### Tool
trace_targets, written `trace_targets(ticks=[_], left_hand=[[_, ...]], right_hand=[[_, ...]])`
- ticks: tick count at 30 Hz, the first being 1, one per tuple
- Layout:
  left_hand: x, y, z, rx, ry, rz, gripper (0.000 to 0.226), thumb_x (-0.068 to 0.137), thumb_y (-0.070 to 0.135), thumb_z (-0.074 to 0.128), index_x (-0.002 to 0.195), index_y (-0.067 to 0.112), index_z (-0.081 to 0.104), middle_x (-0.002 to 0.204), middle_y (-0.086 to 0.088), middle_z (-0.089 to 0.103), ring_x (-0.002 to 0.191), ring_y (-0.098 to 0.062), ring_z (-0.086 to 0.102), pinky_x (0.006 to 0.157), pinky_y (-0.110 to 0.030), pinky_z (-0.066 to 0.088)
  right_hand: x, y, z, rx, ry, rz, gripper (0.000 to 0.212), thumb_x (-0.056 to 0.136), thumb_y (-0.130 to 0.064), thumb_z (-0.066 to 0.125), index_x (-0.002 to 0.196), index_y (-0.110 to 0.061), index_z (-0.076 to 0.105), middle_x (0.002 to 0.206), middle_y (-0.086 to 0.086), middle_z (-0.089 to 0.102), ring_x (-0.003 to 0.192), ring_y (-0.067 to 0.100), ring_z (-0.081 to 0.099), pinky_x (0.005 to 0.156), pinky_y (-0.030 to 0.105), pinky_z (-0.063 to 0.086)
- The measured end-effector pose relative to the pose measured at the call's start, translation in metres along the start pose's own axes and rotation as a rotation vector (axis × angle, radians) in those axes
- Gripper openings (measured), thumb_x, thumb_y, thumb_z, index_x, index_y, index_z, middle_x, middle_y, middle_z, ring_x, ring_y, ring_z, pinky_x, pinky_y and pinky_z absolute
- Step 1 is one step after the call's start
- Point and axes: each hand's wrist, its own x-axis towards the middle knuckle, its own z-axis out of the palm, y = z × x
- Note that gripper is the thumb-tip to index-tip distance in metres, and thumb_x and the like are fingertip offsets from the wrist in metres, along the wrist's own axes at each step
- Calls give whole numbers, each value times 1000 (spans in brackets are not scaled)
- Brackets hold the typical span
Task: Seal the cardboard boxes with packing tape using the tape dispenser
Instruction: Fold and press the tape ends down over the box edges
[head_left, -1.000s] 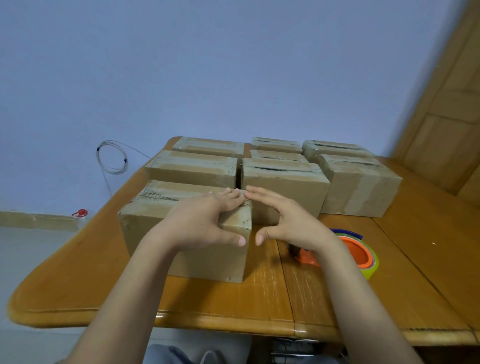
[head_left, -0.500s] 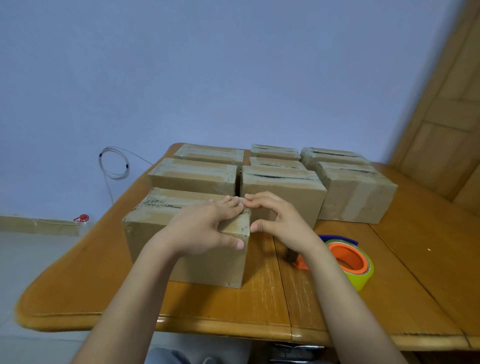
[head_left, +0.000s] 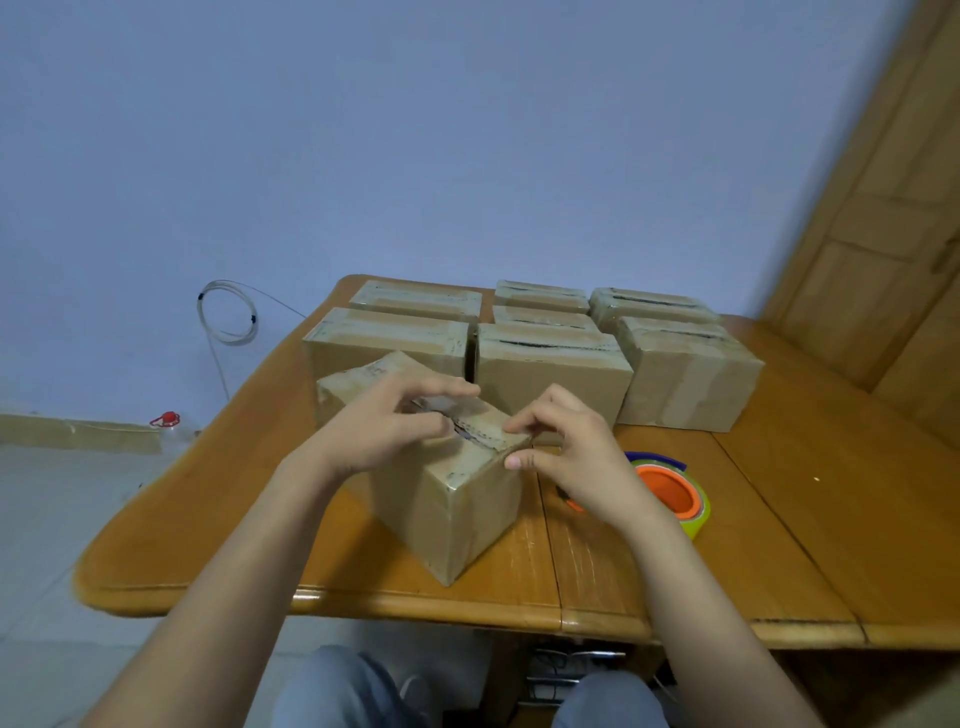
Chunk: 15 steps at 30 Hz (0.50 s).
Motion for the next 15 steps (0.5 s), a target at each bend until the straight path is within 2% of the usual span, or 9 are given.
trace_targets(ticks=[3,6,8,11,15], left_hand=[[-5,-3,10,64,48,-16,53,75,48,52,122,29,66,134,19,55,124,7,44,108,-29,37],[-15,-5,21,205,256,1,52,84,44,47,132,28,58,144,15,45,135,0,33,115,-34,27],[-23,-4,30,228,362,-10,61,83,53,43,138,28,52,147,20,36,138,2,24,116,-32,18],[-29,-6,42,235,385,-31,76,77,68,32,142,30,43,144,23,26,136,8,11,116,-26,3],[-26,-15,48,271,374,-46,82,76,71,25,141,26,46,151,13,32,141,2,12,112,-20,-9]], right_hand=[[-9,2,0,63,5,11,41,73,-7,78,100,-34,65,96,4,53,97,16,56,91,37,48],[-16,4,0,89,31,25,45,73,4,74,104,-28,68,97,4,53,98,18,56,91,38,49],[-19,4,3,82,54,31,46,74,7,73,103,-29,67,98,-1,51,97,12,55,90,35,49],[-22,4,8,39,82,22,40,75,4,73,100,-27,64,98,-6,48,96,6,53,89,26,49],[-24,-1,12,-6,79,9,34,78,2,71,103,-19,62,101,-6,45,98,-3,48,86,9,41]])
